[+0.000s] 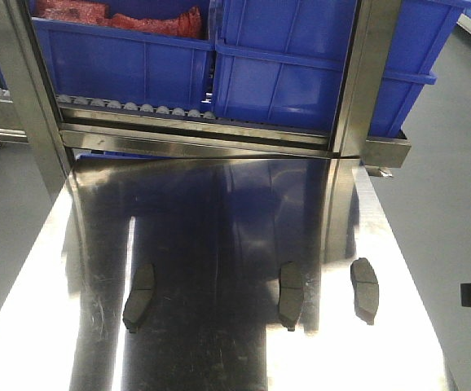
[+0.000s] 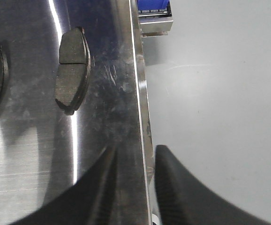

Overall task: Move and align brake pads A on conveyor
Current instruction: 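Lower the right gripper onto the outermost brake pad and close, then lift the grasped brake pad off the tray with the right gripper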

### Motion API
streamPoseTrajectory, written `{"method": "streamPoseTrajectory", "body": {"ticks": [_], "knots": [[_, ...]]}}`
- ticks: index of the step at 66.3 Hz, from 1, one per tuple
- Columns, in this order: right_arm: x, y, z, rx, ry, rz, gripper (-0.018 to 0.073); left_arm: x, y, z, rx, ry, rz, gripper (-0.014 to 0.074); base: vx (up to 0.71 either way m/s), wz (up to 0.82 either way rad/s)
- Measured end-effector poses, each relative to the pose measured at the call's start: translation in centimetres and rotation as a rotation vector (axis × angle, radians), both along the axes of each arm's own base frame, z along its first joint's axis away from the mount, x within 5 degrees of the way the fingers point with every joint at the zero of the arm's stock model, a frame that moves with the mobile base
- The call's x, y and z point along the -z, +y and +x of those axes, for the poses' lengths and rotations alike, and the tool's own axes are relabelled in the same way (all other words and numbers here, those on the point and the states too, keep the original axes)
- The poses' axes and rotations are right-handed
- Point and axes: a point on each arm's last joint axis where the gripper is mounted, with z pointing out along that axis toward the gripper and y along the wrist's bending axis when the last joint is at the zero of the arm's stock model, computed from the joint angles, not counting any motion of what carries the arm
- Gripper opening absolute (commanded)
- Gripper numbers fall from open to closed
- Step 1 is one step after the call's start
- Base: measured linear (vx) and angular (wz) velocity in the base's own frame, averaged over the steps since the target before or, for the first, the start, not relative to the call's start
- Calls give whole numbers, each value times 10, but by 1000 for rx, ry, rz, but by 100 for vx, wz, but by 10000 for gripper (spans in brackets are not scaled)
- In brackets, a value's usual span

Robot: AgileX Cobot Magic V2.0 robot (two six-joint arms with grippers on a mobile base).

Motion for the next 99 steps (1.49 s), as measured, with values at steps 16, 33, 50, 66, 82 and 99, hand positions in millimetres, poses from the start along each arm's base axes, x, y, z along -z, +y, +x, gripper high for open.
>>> {"method": "streamPoseTrajectory", "body": {"ticks": [16, 33, 50, 66, 82, 99], "knots": [[-5, 4, 1, -21, 0, 4, 442, 0, 0, 0, 0, 0, 0, -6, 0, 0], [-14, 38, 13, -176, 15, 20, 433, 0, 0, 0, 0, 0, 0, -6, 0, 0], [-13, 72, 59, -198, 84, 40, 433, 0, 0, 0, 0, 0, 0, -6, 0, 0], [16, 78, 106, -148, 203, -37, 433, 0, 0, 0, 0, 2, 0, -6, 0, 0], [63, 87, 137, -145, 359, -76, 433, 0, 0, 0, 0, 2, 1, -6, 0, 0], [89, 92, 156, -143, 424, -93, 433, 0, 0, 0, 0, 2, 1, -6, 0, 0]]}}
